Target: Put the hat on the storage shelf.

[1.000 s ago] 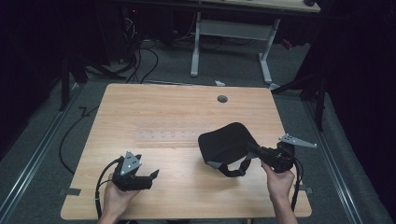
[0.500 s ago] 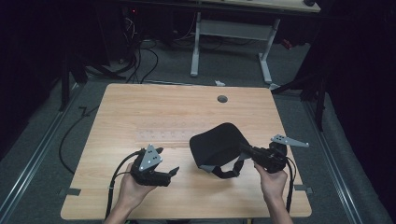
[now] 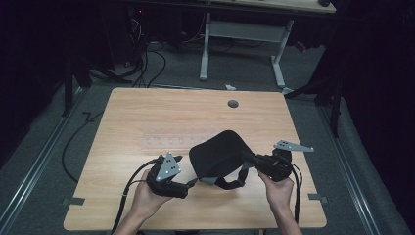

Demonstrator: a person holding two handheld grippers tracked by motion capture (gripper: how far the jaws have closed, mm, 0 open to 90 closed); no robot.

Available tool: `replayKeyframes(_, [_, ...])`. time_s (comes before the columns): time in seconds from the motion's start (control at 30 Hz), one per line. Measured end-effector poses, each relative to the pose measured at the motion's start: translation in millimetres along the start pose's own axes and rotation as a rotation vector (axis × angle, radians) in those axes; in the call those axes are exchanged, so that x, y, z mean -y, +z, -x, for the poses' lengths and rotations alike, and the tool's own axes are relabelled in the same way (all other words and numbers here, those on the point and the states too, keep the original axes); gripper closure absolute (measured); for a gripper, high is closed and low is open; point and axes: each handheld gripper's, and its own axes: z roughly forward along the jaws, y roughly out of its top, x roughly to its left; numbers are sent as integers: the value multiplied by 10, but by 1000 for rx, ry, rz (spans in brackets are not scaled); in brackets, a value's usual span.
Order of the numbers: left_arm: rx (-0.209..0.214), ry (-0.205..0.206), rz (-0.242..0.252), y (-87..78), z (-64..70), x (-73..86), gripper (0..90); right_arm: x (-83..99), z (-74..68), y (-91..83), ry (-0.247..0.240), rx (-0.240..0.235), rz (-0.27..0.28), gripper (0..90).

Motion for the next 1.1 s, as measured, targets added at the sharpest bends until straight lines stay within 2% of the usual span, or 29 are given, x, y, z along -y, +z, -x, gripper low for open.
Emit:
replayKeyframes(0.13, [0,27,12,4,32,15,166,-2,-31,48,-9,0,-22,858])
replayKeyframes(0.3, [-6,60,2,-4,56,50,178,12,-123,99,-58,11,-45,855])
replayKeyframes(0.43, [-11,64,5,-1,56,54,188,14,-143,126,-59,-3,-53,854])
replayKeyframes(0.73, [-42,108,5,19,52,92,208,9,-160,144,-51,-34,-62,851])
replayKeyframes(0.87, [-22,99,4,15,80,103,285,2,-170,159,-46,-58,-63,851])
replayKeyframes(0.93, [-27,117,-2,15,89,113,324,-4,-185,177,-46,-66,-65,851])
replayKeyframes(1.1, [-25,102,-2,-4,82,105,392,-31,-201,202,-43,-85,-69,848])
